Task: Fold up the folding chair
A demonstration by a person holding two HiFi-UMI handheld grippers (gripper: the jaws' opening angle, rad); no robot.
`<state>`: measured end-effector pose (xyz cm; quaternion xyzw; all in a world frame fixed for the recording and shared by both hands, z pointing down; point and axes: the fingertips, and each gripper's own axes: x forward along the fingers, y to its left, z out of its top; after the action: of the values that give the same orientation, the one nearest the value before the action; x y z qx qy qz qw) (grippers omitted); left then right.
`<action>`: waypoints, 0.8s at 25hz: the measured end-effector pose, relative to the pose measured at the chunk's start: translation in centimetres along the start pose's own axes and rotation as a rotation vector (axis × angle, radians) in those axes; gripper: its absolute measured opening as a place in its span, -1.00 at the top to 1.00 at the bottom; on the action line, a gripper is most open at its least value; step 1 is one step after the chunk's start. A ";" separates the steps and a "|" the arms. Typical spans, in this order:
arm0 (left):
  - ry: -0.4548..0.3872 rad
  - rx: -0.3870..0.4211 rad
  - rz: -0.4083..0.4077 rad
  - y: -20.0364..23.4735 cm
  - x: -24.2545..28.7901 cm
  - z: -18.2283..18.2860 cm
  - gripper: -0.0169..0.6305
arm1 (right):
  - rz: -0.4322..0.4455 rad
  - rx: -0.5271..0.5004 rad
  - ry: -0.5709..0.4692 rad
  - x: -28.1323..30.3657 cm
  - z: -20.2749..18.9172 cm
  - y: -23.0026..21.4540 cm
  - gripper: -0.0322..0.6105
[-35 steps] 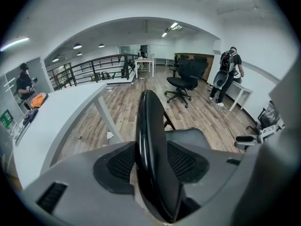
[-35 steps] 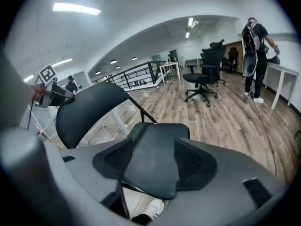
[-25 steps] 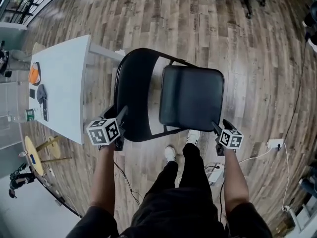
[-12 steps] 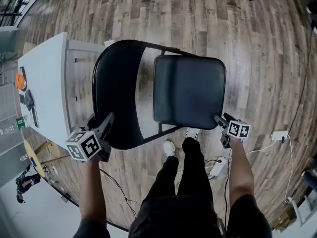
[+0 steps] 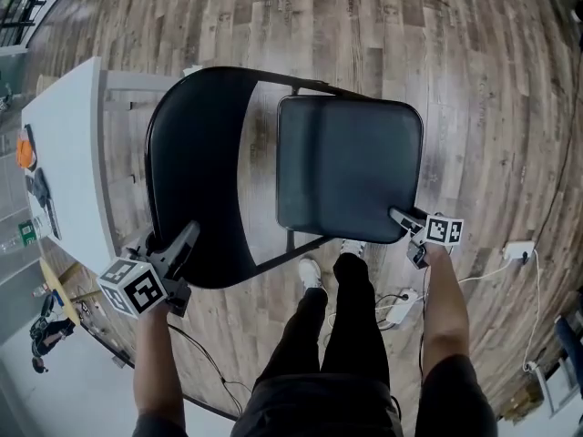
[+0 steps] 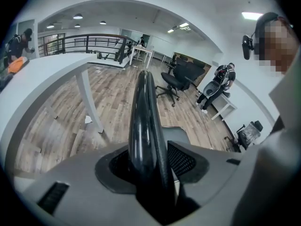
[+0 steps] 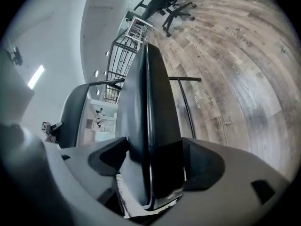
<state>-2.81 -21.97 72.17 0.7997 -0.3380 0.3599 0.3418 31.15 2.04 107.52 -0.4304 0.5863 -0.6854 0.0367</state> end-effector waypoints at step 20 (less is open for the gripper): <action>0.008 0.062 0.022 -1.3 -1.5 0.6 0.54 | 0.096 -0.039 0.044 0.0 -0.3 3.7 -0.16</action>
<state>-2.31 -21.34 70.27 0.8047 -0.3342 0.3771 0.3139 29.32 1.11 104.49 -0.3872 0.6203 -0.6805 0.0479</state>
